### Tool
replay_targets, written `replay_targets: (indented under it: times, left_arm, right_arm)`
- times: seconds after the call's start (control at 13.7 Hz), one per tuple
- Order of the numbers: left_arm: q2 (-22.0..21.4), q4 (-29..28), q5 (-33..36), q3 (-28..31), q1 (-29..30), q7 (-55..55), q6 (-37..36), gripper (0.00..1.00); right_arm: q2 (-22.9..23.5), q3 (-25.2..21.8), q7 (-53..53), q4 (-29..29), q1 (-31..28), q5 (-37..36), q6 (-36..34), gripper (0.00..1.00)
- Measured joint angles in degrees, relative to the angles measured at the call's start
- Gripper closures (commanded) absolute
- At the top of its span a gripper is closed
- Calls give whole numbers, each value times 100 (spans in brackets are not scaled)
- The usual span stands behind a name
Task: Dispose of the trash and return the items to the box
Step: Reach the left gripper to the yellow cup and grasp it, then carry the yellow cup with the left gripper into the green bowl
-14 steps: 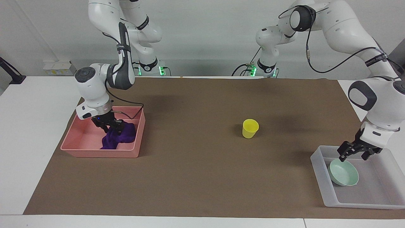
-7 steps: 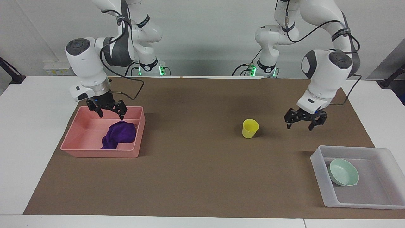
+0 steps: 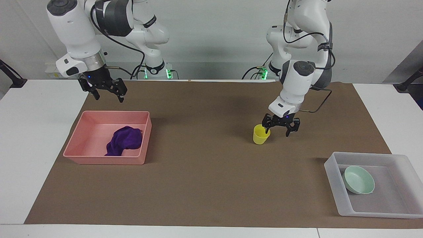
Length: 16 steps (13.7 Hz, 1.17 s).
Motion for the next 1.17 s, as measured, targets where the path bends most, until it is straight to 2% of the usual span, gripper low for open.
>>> replay_targets:
  times: [0.07,0.15,0.22,0.36,0.66,0.95,1.17]
  left_arm:
    - [32,-120,0,6,-44,-68,140,44]
    - [70,-211,0,4,-117,-233,249,82]
    - [117,-279,0,5,-210,-399,352,100]
    - [180,-328,0,5,-315,-531,422,100]
    - [105,-164,0,122,-216,-550,367,100]
    - [-41,839,0,160,396,-466,-601,100]
    - [31,1455,2,172,1015,-173,-731,100]
  right_arm:
    - [-51,-5,0,135,-13,1,-225,0]
    - [-61,-6,0,369,-47,18,-523,0]
    - [-44,-19,-10,641,-81,49,-816,0]
    - [5,-40,-41,917,-152,88,-1061,0]
    - [105,-49,-43,835,-205,95,-1067,0]
    - [109,-50,-49,839,-205,94,-1067,0]
    - [108,-47,-71,843,-196,90,-1067,0]
